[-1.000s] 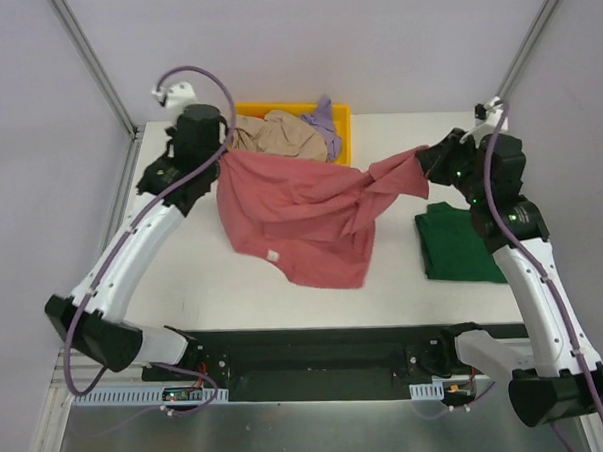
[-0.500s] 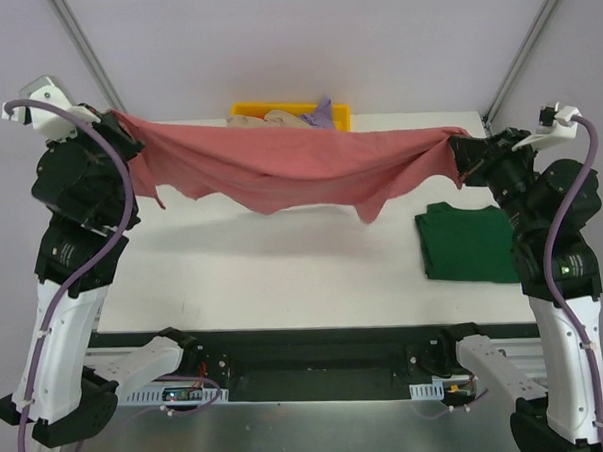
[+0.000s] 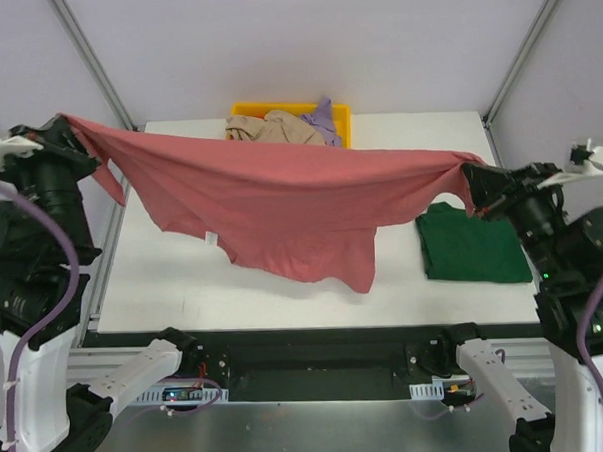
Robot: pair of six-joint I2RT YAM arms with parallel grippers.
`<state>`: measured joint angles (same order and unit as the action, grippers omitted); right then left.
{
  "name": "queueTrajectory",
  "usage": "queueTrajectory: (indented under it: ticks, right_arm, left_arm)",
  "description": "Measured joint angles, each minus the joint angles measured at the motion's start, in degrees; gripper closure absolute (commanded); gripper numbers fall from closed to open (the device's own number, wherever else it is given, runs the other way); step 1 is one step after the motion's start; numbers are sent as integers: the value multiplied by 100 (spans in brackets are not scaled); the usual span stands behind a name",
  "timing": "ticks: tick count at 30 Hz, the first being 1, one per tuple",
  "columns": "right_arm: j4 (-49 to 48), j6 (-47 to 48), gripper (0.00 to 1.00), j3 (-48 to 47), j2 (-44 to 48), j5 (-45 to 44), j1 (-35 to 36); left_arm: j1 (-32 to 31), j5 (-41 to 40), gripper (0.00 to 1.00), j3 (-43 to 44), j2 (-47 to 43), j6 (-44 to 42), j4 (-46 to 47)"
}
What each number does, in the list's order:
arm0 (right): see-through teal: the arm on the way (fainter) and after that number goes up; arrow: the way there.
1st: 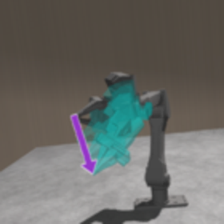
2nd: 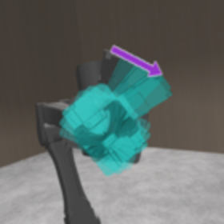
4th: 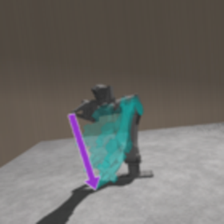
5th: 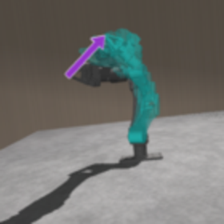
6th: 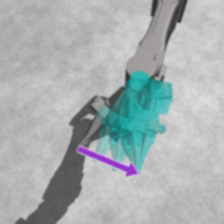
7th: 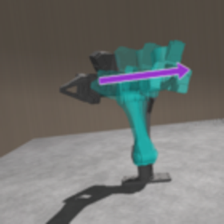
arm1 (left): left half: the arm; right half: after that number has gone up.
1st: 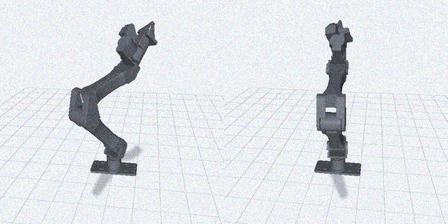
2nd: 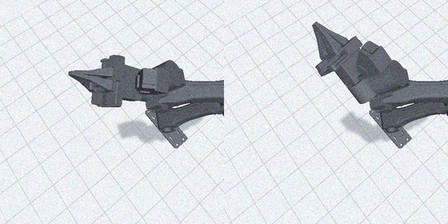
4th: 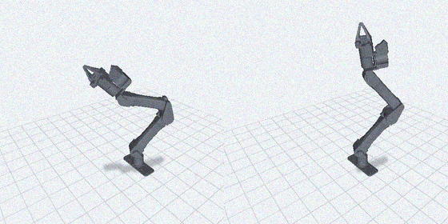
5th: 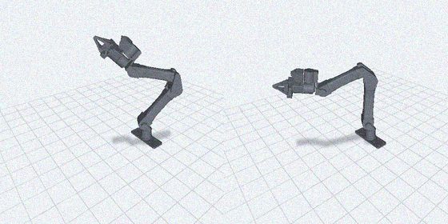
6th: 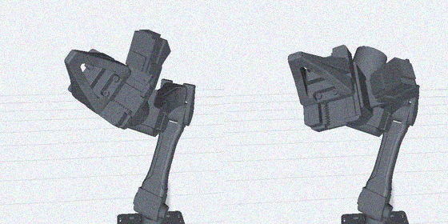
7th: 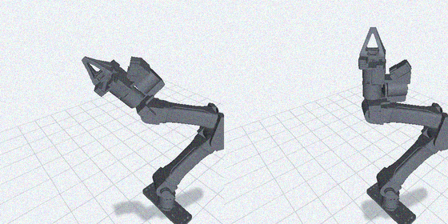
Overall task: Fold and stack the t-shirts
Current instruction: Flatten out the tshirt
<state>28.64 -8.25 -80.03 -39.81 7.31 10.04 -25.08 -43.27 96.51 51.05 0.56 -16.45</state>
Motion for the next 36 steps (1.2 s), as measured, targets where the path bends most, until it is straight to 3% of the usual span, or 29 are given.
queueTrajectory:
  ticks: [9,13,16,17,18,21,23,26,29,33,36]
  right_arm:
    - [-31,-538,95,614,940,313,-2]
    - [-26,-723,94,1228,669,256,-4]
    - [-44,-774,93,1803,175,-133,-7]
    - [-52,-787,89,1961,-15,-284,-13]
    - [-90,-813,84,2164,-269,-479,-22]
    - [-186,-935,51,2706,-1062,-907,-131]
    - [-199,-999,31,2983,-1655,-1128,-275]
    - [-114,-914,17,3082,-2326,-1373,-463]
    - [-96,-704,12,3032,-2437,-1488,-498]
    - [-197,-286,0,2922,-2376,-1399,-420]
    - [-295,162,4,2931,-2240,-1185,-22]
  left_arm:
    - [2,-125,100,695,249,-715,927]
    - [151,-177,100,949,1335,-876,1307]
    - [363,-33,100,1156,2702,-837,1392]
    - [409,22,92,1246,3132,-798,1364]
    - [450,118,78,1373,3685,-743,1349]
    - [492,402,37,1746,5285,-619,1051]
    - [494,592,1,2011,6295,-470,647]
    - [492,776,1,2114,7171,-286,-76]
    - [490,870,1,1954,7222,-94,-595]
    - [492,931,1,984,6094,363,-682]
    - [494,1377,1,-227,4581,925,-675]
